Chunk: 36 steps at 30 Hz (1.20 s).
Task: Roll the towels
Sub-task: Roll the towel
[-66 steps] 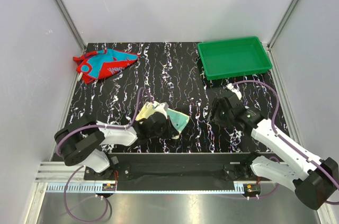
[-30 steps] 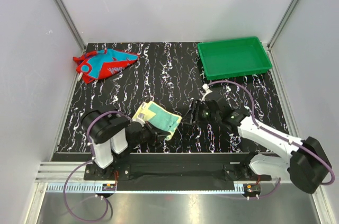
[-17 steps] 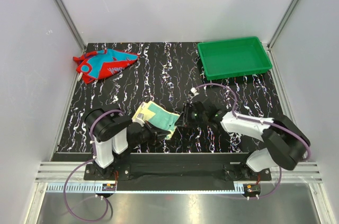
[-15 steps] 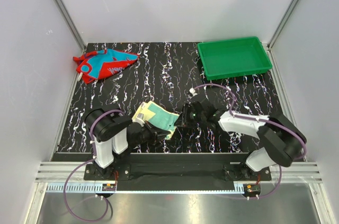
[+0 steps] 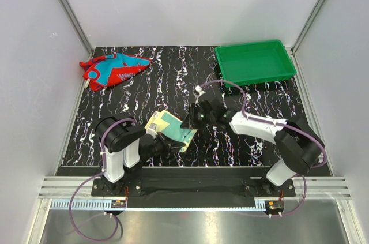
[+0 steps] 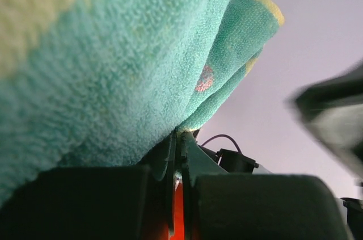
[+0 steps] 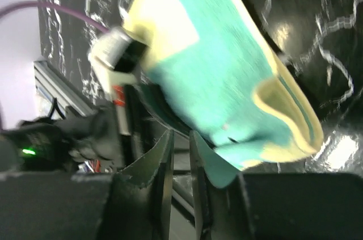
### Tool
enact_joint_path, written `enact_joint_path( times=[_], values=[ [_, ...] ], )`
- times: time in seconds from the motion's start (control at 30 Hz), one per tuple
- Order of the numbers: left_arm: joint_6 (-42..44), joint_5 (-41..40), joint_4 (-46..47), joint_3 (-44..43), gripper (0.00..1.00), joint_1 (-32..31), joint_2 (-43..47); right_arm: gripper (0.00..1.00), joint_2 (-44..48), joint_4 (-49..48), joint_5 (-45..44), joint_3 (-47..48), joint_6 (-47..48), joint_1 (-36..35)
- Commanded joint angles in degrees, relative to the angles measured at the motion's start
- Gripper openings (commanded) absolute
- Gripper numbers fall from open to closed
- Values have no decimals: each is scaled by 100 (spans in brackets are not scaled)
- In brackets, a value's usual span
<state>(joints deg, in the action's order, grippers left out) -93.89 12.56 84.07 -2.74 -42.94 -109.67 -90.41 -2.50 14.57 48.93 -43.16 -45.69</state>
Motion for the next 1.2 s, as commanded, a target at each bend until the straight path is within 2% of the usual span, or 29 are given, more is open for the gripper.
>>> enact_joint_path(
  times=[0.0, 0.1, 0.33, 0.67, 0.93, 1.17],
  values=[
    [-42, 98, 1138, 424, 0, 40, -389, 24, -55, 1518, -601, 1003, 509, -159],
    [-16, 89, 1129, 406, 0, 40, -319, 23, -441, 2286, -937, 1522, 641, -247],
    [28, 71, 1138, 459, 0, 40, -160, 19, -1312, 2702, -1026, 1585, 809, -256],
    [2, 36, 1138, 608, 0, 40, 138, 21, -1303, 3186, -2001, 1260, 1063, -63],
    [-16, -8, 1138, 784, 0, 40, 367, 22, -1164, 3256, -2124, 952, 1397, 841],
    [-33, -8, 1138, 775, 0, 40, 323, 27, -873, 3660, -2537, 1110, 1617, 1246]
  ],
)
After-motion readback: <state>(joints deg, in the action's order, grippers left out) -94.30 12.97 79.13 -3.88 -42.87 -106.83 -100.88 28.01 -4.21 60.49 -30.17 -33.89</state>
